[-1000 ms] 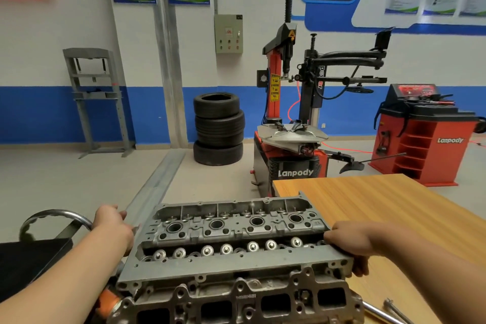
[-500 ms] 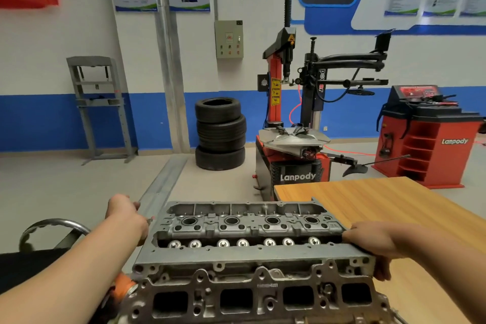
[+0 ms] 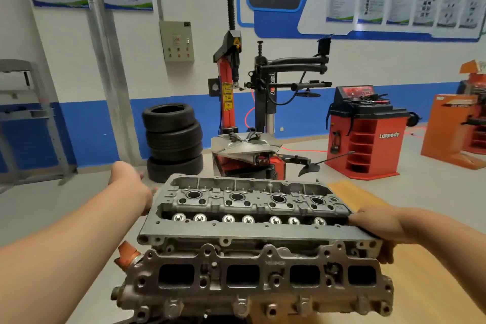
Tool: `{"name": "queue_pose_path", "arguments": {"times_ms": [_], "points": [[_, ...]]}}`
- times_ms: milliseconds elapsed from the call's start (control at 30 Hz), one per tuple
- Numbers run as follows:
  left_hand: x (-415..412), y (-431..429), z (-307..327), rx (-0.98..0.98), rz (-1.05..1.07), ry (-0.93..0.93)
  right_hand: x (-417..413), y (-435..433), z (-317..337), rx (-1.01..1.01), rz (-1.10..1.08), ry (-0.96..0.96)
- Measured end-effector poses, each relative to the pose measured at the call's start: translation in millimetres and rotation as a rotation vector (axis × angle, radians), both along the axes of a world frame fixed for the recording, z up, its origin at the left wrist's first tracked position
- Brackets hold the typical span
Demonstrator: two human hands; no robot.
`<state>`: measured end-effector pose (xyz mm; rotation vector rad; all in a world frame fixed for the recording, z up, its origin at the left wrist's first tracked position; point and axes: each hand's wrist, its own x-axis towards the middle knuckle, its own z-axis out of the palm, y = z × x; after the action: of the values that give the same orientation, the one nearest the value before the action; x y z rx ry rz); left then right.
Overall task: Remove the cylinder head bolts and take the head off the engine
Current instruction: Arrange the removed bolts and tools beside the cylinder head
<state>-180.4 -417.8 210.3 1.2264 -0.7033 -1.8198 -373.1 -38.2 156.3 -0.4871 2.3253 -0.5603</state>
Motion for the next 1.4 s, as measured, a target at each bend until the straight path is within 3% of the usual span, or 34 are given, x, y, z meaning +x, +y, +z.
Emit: {"name": "queue_pose_path", "arguments": {"times_ms": [433, 567, 767, 933, 1000, 1067, 1167, 1300, 1400], "points": [[-181.0, 128.6, -115.6, 0.161, -0.278, -0.104, -105.9, 163.5, -94.5, 0.164, -0.292, 0.203], [-205.3, 139.1, -138.8, 0.155, -0.28, -0.126, -129.3, 176.1, -110.3, 0.171, -0.281, 0.265], [-212.5, 133.1, -153.0, 0.075, -0.268, -0.066, -130.9, 173.1, -111.0, 0.108, -0.296, 0.094], [-195.9, 141.0, -149.7, -0.037, -0.409, -0.133, -106.2, 169.4, -112.0, -0.004, -0.414, 0.127], [-187.3, 147.7, -144.9, -0.138, -0.549, -0.252, -93.4, 172.4, -117.7, -0.164, -0.558, 0.187], [-177.2, 156.0, -143.7, -0.369, -0.636, -0.457, -79.5, 176.5, -125.2, -0.27, -0.689, 0.298], [-150.5, 181.4, -146.8, -0.719, -0.714, -0.676, -53.9, 183.3, -144.2, -0.114, -0.644, 0.565], [-101.8, 239.3, -157.5, -1.135, -0.946, -0.92, 2.9, 190.6, -169.8, -0.045, -0.711, 0.568], [-68.9, 271.4, -180.7, -1.46, -0.978, -0.984, 44.9, 190.7, -177.6, 0.037, -0.659, 0.545]]}}
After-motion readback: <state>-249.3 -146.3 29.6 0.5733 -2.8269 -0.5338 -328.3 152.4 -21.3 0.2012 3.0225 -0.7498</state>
